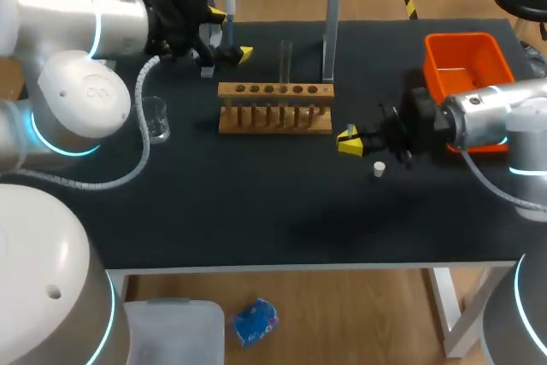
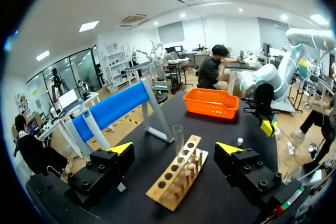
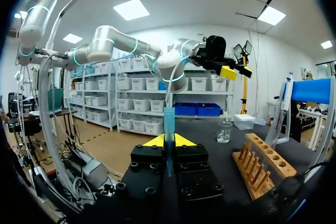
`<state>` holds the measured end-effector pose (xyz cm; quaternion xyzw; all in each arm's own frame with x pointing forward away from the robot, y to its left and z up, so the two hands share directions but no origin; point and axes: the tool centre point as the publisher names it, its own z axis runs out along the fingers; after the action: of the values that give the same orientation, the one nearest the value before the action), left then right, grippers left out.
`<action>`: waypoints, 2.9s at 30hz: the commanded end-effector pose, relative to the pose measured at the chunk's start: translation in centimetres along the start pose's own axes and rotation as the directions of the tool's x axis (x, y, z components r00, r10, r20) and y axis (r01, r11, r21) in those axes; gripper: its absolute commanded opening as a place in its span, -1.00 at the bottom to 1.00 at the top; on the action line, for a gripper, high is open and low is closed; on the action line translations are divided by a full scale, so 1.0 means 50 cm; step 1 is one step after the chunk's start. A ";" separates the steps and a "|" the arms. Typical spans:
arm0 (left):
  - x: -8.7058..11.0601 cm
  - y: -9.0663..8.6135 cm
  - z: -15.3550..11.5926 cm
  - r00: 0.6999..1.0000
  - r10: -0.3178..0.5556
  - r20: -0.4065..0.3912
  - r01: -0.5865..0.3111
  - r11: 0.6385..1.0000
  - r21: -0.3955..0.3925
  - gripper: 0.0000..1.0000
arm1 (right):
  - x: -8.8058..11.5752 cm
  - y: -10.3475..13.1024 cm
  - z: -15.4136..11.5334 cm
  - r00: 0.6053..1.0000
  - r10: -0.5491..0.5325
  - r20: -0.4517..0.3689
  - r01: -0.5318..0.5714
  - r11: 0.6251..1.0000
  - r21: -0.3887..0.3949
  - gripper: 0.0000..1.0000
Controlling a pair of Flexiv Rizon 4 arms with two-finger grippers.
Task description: Invert the test tube, pick up the pipette, mount the tip to pipette, aspirate from beaker and dispense into the tube, eject the tip, return the pipette, and cap with the stopper.
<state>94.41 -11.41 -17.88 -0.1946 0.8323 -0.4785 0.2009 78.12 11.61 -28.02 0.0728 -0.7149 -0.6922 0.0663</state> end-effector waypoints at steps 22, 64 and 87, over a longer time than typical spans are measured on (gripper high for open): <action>-0.125 -0.013 0.041 0.961 -0.197 0.194 0.174 0.976 0.131 1.00 | 0.001 0.003 -0.005 1.000 0.000 -0.002 0.000 1.000 0.003 -1.00; -0.318 -0.003 0.201 0.820 -0.350 0.453 0.369 0.928 0.049 1.00 | 0.001 0.003 -0.005 1.000 0.000 -0.002 0.000 1.000 0.003 -1.00; -0.363 0.007 0.237 0.756 -0.431 0.493 0.395 0.901 0.181 0.47 | 0.001 0.003 -0.005 1.000 0.000 -0.002 0.000 1.000 0.003 -1.00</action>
<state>115.43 -10.17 -20.08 -0.4952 0.6805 -0.4485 0.3008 78.10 11.41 -27.89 0.0729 -0.7158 -0.6913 0.0666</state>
